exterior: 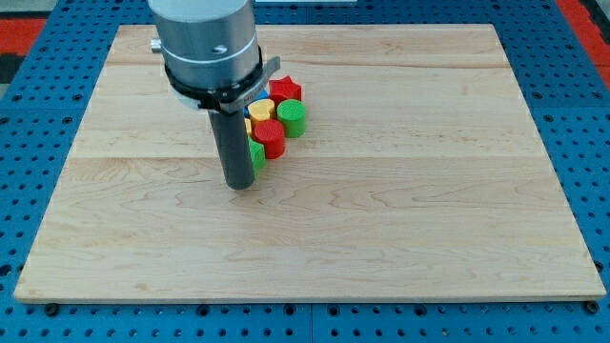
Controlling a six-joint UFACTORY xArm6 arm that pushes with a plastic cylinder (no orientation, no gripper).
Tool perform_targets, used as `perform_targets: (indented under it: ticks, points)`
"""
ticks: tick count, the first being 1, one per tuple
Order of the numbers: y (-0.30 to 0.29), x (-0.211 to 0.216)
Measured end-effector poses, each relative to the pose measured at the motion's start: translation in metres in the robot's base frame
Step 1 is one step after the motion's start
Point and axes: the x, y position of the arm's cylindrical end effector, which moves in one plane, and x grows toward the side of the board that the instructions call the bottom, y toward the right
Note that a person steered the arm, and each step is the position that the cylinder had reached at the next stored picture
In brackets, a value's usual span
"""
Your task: Push green star into the group of blocks
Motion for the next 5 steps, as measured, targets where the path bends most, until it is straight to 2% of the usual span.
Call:
perform_targets:
  ticks: [1,3,5]
  points:
    - [-0.003,-0.014]
    - [0.006,-0.014]
    - [-0.015,-0.001]
